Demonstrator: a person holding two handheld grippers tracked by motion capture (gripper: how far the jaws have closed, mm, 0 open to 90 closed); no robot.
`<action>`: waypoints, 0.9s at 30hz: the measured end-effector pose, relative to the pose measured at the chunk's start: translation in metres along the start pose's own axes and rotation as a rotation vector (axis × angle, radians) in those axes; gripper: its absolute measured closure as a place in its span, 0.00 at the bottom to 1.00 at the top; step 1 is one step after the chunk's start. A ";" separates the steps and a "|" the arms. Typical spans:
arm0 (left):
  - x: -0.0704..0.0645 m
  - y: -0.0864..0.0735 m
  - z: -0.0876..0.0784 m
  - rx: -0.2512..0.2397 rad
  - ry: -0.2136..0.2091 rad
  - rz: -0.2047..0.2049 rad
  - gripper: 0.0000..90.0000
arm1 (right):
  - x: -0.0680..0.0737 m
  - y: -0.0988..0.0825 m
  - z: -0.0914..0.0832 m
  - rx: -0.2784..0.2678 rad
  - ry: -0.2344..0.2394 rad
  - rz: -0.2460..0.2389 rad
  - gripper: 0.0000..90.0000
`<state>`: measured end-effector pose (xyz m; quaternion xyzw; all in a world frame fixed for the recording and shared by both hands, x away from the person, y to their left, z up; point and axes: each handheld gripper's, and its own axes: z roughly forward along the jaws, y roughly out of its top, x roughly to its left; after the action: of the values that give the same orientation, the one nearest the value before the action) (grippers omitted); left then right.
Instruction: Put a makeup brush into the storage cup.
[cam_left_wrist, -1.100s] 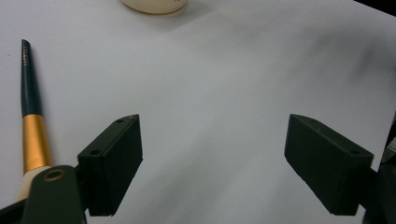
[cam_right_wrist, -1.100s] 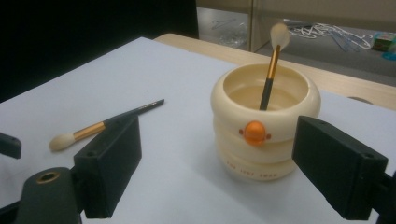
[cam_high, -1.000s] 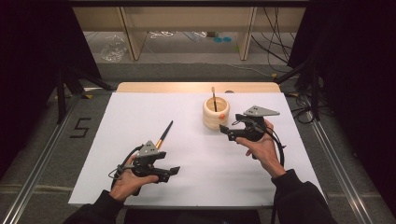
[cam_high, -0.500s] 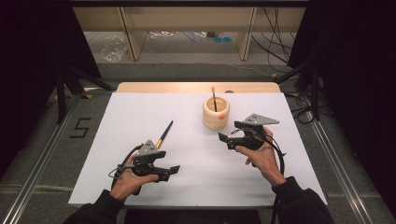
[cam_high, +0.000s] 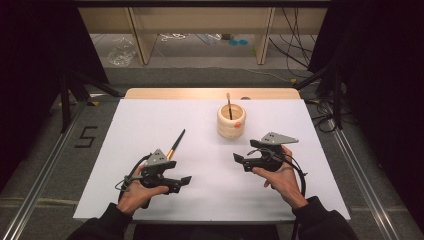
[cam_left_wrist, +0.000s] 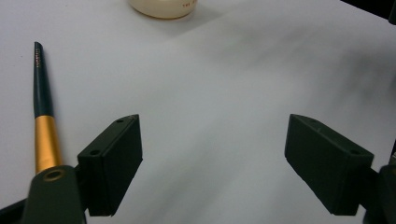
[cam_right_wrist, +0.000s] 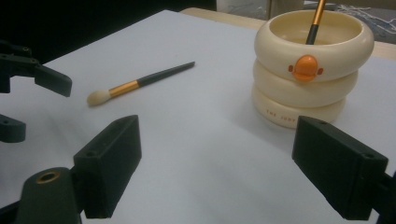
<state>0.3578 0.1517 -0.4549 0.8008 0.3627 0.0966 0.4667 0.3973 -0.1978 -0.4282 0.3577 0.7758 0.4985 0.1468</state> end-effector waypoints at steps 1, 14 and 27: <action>0.000 0.000 0.000 -0.001 0.001 -0.001 0.21 | 0.001 0.000 -0.001 0.003 0.002 0.002 0.18; 0.002 0.001 0.000 -0.001 0.005 -0.006 0.21 | 0.006 -0.009 -0.012 0.003 -0.009 -0.006 0.18; 0.003 0.002 -0.001 -0.008 0.019 -0.007 0.21 | 0.007 -0.016 -0.018 0.008 -0.008 -0.004 0.18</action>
<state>0.3604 0.1536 -0.4537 0.7966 0.3697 0.1041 0.4669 0.3751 -0.2087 -0.4334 0.3590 0.7777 0.4939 0.1496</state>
